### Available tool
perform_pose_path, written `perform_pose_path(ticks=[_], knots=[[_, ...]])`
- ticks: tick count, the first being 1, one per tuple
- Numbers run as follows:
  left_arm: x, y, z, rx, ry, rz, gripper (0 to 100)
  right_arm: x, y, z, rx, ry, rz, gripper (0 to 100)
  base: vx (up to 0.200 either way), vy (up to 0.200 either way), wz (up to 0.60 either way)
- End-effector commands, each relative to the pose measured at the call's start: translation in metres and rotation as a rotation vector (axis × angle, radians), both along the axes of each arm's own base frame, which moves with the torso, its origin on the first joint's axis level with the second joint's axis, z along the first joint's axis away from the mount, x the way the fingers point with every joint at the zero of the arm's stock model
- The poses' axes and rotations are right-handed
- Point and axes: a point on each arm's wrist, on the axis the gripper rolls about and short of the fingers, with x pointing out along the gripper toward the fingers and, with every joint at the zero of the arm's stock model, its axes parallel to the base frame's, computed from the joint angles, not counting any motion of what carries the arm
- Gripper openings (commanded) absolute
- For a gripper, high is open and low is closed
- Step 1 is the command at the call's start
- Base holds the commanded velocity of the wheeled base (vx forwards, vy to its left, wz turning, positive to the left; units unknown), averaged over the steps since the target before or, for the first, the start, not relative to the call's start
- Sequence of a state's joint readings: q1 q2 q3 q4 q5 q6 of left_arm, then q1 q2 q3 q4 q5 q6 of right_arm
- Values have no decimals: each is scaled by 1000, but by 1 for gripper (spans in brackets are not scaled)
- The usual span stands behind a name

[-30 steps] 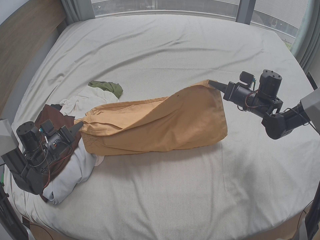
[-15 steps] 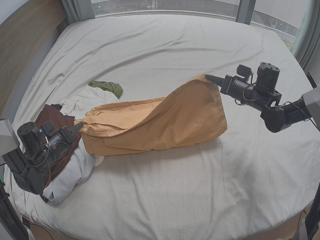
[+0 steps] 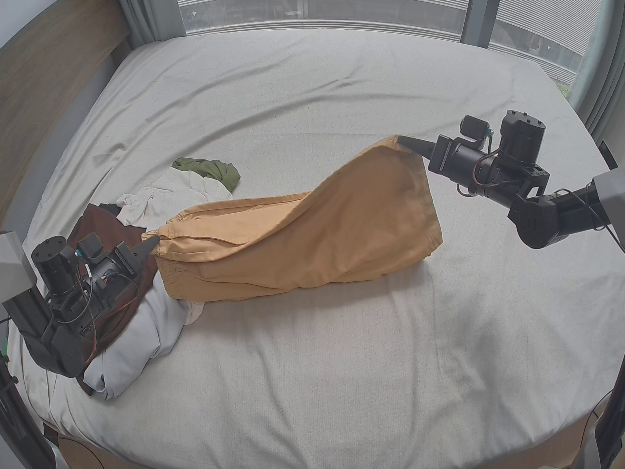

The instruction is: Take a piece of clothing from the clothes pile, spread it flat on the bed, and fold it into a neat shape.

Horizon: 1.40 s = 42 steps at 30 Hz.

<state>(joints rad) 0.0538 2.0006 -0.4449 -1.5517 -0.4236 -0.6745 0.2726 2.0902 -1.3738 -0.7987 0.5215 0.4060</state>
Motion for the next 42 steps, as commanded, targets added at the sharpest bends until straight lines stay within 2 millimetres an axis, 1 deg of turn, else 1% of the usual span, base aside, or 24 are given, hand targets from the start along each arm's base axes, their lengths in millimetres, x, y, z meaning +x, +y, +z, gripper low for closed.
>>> perform_pose_path(ticks=[1, 6, 11, 16, 22, 25, 31, 33, 34, 38, 40, 42], knots=[[2, 2, 1, -1, -6, 5, 0, 9, 0, -20, -12, 46, -6, 0, 0, 0, 0], [3, 1, 1, -24, -1, 3, 0, 16, 3, -34, -19, 72, -10, 0, 0, 0, 0], [4, -1, -2, -29, 12, -3, 0, 24, 3, -41, -20, 77, -13, 0, 0, 0, 0], [9, -6, -10, -25, 29, -10, 0, 27, 0, -43, -20, 81, -22, 0, 0, 0, 0], [11, -10, -11, -28, 31, -7, 0, 29, -6, -44, -19, 81, -38, 0, 0, 0, 0], [13, -12, -15, -27, 43, -15, 0, 30, -10, -44, -19, 81, -47, 0, 0, 0, 0], [17, -12, -20, -27, 52, -10, 0, 36, -11, -49, -19, 83, -51, 0, 0, 0, 0], [18, -12, -21, -27, 55, -7, 0, 41, -13, -50, -19, 77, -56, 0, 0, 0, 0], [18, -12, -23, -27, 58, -7, 100, 43, -13, -50, -16, 72, -56, 100, 0, 0, 0], [26, -7, -21, -39, 41, 19, 100, 48, -12, -50, -9, 60, -71, 100, 0, 0, 0], [33, 0, -17, -76, 25, 94, 100, 51, -11, -45, -2, 36, -111, 100, 0, 0, 0], [36, 2, -14, -82, 10, 124, 100, 50, -11, -46, -1, 37, -119, 100, 0, 0, 0]])
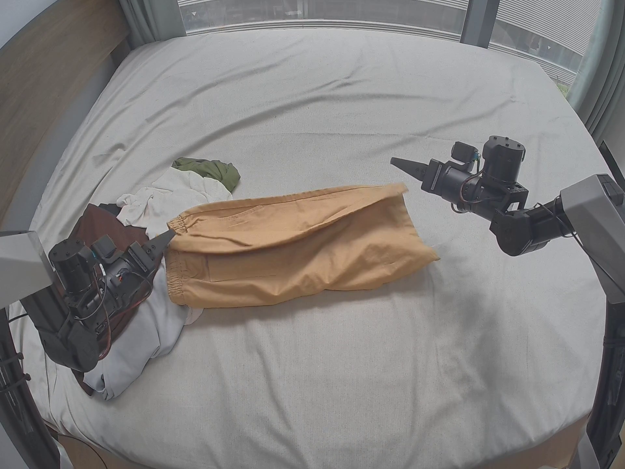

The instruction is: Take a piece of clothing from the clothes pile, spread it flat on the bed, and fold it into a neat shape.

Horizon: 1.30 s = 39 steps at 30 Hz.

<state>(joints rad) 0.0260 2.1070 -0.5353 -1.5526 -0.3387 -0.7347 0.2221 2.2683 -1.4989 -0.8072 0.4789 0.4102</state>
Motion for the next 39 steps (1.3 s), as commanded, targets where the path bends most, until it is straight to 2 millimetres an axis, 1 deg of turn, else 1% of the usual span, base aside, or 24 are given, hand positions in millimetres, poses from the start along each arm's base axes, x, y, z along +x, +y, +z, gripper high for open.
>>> perform_pose_path(ticks=[1, 3, 5, 10, 13, 14, 16, 19, 22, 23, 25, 30, 36, 39], knots=[[12, 9, 4, -25, -29, 86, 100, 4, 0, -3, 3, -6, -29, 100, 0, 0, 0], [12, 9, 2, -25, -24, 89, 100, 1, 0, -2, 1, -1, -31, 100, 0, 0, 0], [12, 9, 2, -25, -21, 89, 100, -2, -1, -7, -5, 19, -32, 100, 0, 0, 0], [11, 9, 2, -25, -18, 91, 100, -17, -2, -10, -19, 51, -31, 100, 0, 0, 0], [11, 9, 0, -25, -7, 91, 100, -24, -3, -20, -30, 87, -32, 100, 0, 0, 0], [12, 9, 0, -25, -4, 91, 100, -25, -3, -21, -30, 89, -35, 100, 0, 0, 0], [13, 11, -1, -25, 17, 103, 100, -31, -1, -26, -31, 92, -40, 100, 0, 0, 0], [15, 17, 2, -24, 12, 138, 100, -38, 1, -33, -29, 87, -32, 100, 0, 0, 0], [17, 22, 1, -24, 39, 156, 100, -50, 3, -39, -37, 109, -31, 100, 0, 0, 0], [17, 22, 1, -24, 39, 156, 100, -50, 3, -39, -37, 109, -31, 100, 0, 0, 0], [17, 26, 0, -24, 65, 167, 100, -60, 4, -44, -37, 105, -21, 100, 0, 0, 0], [16, 25, 5, -26, 53, 167, 100, -71, 4, -47, -35, 97, -15, 100, 0, 0, 0], [15, 27, 11, -25, 33, 172, 100, -76, 3, -52, -35, 97, -15, 100, 0, 0, 0], [10, 23, 21, -24, 1, 158, 100, -78, 3, -54, -37, 104, -14, 100, 0, 0, 0]])
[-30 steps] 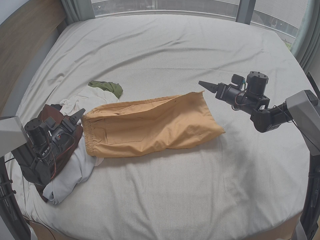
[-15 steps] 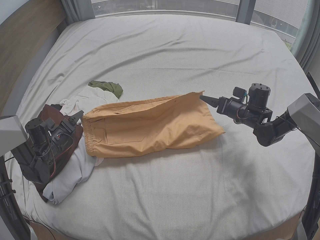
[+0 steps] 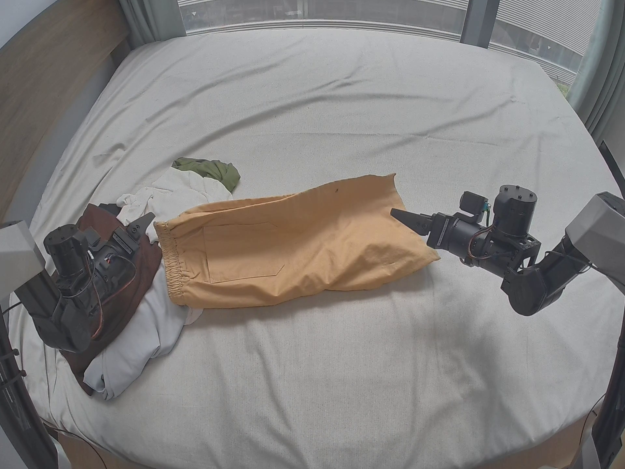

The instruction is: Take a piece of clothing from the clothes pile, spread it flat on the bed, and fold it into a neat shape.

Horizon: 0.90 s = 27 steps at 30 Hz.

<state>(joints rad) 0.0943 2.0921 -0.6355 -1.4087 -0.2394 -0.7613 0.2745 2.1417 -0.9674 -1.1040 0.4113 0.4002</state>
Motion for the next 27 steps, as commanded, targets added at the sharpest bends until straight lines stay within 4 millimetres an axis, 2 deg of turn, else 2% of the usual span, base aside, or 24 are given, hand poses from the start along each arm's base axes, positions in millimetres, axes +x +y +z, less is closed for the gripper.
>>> perform_pose_path(ticks=[1, 5, 12, 24, 27], knots=[[-8, -5, 16, 4, -45, -21, 100, -4, 0, -1, -2, 6, 1, 100, 0, 0, 0], [-19, -22, 24, 4, -57, -79, 100, -8, 1, -3, -1, 3, 8, 100, 0, 0, 0], [-26, -47, 20, 0, -57, -159, 100, -13, -1, -9, 0, 0, 6, 100, 0, 0, 0], [-31, -50, 28, -13, -89, -174, 100, -13, -3, -12, -1, 3, 1, 100, 0, 0, 0], [-34, -58, 28, -14, -84, -198, 100, -12, -2, -15, 0, -1, 3, 100, 0, 0, 0]])
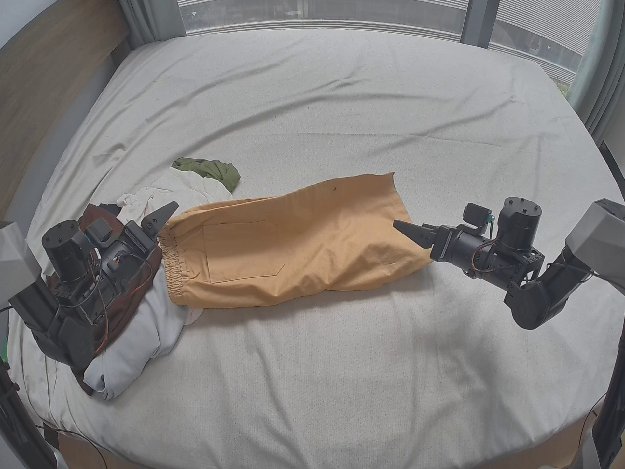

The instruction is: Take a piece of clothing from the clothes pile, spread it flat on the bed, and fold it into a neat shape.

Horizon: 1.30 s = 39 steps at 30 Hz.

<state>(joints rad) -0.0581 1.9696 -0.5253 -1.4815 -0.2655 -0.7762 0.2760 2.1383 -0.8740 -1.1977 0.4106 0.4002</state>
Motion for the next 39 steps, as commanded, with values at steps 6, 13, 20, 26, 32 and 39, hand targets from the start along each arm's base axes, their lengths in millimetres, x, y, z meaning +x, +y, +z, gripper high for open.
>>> perform_pose_path(ticks=[6, 13, 20, 26, 32, 39], knots=[[18, -8, -19, 6, 6, -6, 100, 0, 2, -5, 5, -15, 5, 100, 0, 0, 0], [43, 11, -29, 1, -25, 83, 100, -1, 2, -1, 20, -54, 7, 100, 0, 0, 0], [44, 17, -25, -3, -37, 113, 100, -5, 2, -4, 13, -30, 10, 100, 0, 0, 0], [25, 3, -2, -10, -79, 61, 100, -23, -3, -12, -8, 44, 9, 100, 0, 0, 0], [4, -3, 10, -5, -88, -29, 100, -42, -9, -29, -45, 153, -7, 100, 0, 0, 0], [2, -7, 9, 0, -82, -50, 100, -52, -6, -43, -69, 215, -15, 100, 0, 0, 0]])
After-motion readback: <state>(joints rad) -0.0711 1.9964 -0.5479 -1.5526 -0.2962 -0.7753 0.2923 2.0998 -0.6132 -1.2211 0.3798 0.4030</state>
